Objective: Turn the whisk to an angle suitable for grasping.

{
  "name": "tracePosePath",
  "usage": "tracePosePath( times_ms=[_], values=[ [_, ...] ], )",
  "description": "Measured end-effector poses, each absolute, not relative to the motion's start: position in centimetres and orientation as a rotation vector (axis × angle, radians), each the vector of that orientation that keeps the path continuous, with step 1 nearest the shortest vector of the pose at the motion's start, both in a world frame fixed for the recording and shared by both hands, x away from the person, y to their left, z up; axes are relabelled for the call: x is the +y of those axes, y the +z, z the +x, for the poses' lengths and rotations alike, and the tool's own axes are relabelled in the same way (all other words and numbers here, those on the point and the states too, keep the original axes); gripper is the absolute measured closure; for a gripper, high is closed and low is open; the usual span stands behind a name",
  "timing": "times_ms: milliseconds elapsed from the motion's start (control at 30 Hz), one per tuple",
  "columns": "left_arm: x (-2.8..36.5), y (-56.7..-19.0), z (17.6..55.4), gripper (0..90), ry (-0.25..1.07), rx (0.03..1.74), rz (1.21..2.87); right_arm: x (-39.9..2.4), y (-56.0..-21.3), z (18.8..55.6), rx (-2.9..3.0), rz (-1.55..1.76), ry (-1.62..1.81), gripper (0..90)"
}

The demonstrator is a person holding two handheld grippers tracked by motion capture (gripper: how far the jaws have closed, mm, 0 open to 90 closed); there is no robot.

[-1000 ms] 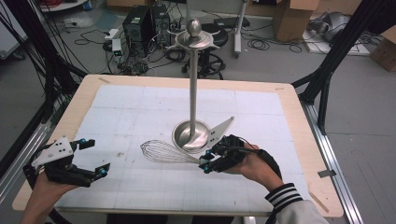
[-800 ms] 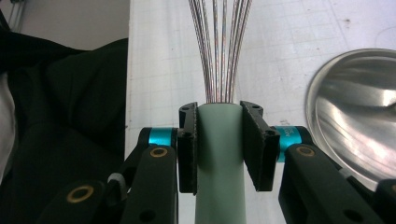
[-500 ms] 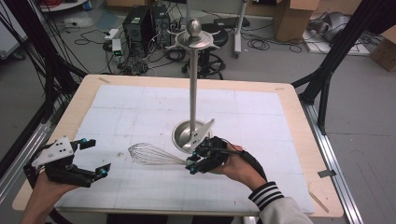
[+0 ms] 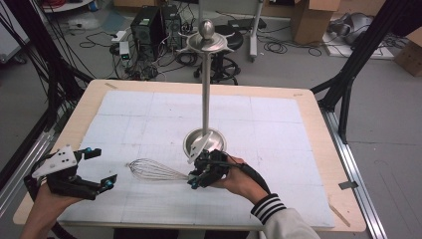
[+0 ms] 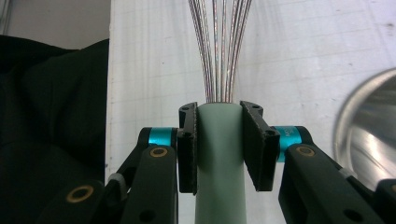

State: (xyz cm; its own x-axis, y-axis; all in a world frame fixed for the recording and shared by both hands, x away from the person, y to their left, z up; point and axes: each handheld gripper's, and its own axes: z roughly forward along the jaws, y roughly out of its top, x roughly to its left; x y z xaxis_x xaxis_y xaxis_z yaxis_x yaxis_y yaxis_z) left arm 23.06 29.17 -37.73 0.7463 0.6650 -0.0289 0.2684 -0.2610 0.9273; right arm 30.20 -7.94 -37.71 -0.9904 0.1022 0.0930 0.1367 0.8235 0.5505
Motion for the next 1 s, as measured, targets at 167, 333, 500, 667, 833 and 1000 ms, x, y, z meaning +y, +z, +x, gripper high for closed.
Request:
tracePosePath(
  times_ms=[167,333,500,667,833,1000],
  values=[
    [29.2,-37.8,23.1,1.7,0.449,0.728,1.844,-6.9,-38.3,29.9,-2.941,-0.187,-0.85,69.0],
    [29.2,-37.9,23.1,1.7,0.448,0.728,1.844,-6.2,-38.7,29.8,-2.93,-0.195,-0.864,69.0],
    [29.2,-37.9,23.1,1.7,0.445,0.729,1.843,-5.6,-39.3,29.8,-2.936,-0.182,-0.866,68.9],
    [29.3,-37.8,23.1,1.7,0.448,0.732,1.839,-4.5,-40.0,29.5,-2.94,-0.152,-0.834,68.9],
    [29.5,-37.8,23.1,1.7,0.451,0.732,1.838,-3.2,-40.4,29.6,-2.942,-0.131,-0.846,68.9],
    [29.5,-37.7,23.0,1.7,0.452,0.728,1.837,-2.4,-40.8,29.6,-2.949,-0.106,-0.826,68.9]
  ],
)
